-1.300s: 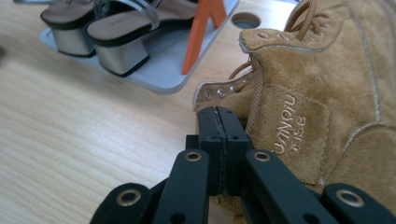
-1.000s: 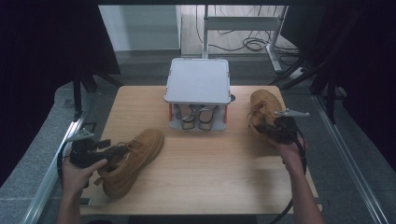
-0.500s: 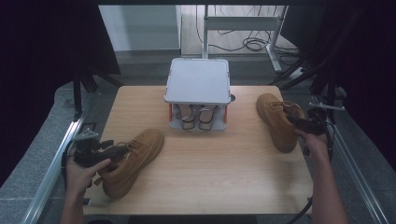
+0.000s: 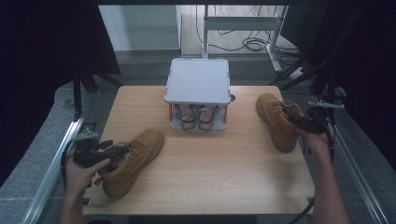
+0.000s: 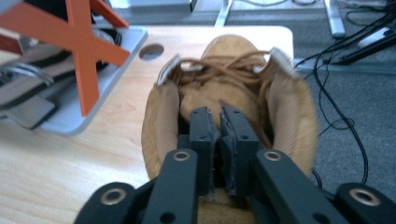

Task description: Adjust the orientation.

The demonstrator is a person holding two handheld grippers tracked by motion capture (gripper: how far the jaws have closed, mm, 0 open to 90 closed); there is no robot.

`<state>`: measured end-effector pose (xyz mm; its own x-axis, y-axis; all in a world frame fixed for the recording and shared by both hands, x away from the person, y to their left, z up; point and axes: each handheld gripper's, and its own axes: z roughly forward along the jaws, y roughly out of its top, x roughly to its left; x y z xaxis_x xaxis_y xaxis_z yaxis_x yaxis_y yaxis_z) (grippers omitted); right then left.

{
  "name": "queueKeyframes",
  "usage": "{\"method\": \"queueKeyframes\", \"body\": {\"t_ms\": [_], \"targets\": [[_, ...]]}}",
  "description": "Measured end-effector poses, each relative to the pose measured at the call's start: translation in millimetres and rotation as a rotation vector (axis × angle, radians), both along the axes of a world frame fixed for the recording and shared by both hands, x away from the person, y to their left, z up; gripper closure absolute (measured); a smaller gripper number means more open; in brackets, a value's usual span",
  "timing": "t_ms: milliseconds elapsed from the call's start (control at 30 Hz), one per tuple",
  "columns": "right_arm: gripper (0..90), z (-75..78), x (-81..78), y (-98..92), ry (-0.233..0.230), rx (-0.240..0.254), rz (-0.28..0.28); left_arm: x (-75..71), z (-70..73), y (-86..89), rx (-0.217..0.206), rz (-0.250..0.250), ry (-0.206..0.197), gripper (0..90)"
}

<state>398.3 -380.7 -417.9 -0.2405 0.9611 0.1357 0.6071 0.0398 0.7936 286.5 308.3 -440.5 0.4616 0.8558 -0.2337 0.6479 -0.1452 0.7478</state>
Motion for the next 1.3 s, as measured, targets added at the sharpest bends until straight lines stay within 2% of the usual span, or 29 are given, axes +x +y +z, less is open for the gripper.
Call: {"method": "queueKeyframes", "body": {"t_ms": [133, 233, 400, 600, 800, 1000, 1100, 1167, 1233, 1300], "targets": [[74.4, 9.7, -0.6, -6.0, -0.035, 0.006, -0.007, -0.9, 1.2, 2.3, -0.004, 0.003, -0.005, 31.1], [65.7, 17.6, -0.3, -10.2, -0.058, -0.019, -0.033, -1.7, 1.4, 5.0, -0.009, 0.014, -0.009, 31.1], [57.9, 23.2, 2.5, -16.4, -0.064, -0.051, -0.080, -1.9, 1.6, 7.3, -0.013, 0.020, -0.012, 31.2], [54.5, 21.3, 15.2, -17.2, -0.014, -0.106, -0.092, -1.8, 1.3, 9.0, -0.014, 0.024, -0.012, 31.2], [52.8, 10.4, 31.0, -14.6, 0.044, -0.139, -0.091, -2.0, 1.0, 10.7, -0.016, 0.025, -0.012, 31.1], [53.9, -2.7, 40.4, -16.4, 0.105, -0.139, -0.094, -1.7, 0.2, 11.8, -0.015, 0.027, -0.010, 31.1], [59.8, -5.3, 43.0, -18.9, 0.129, -0.112, -0.096, -1.3, -0.2, 11.5, -0.015, 0.028, -0.009, 31.1], [65.2, -6.3, 43.6, -19.8, 0.148, -0.114, -0.103, -1.2, -0.1, 11.0, -0.015, 0.025, -0.010, 31.1], [71.6, -6.7, 44.0, -20.8, 0.159, -0.085, -0.097, -1.3, 0.0, 10.7, -0.015, 0.023, -0.011, 31.1], [74.3, -5.9, 44.4, -18.3, 0.163, -0.094, -0.104, -1.5, 0.0, 10.7, -0.015, 0.023, -0.011, 31.1]]}}
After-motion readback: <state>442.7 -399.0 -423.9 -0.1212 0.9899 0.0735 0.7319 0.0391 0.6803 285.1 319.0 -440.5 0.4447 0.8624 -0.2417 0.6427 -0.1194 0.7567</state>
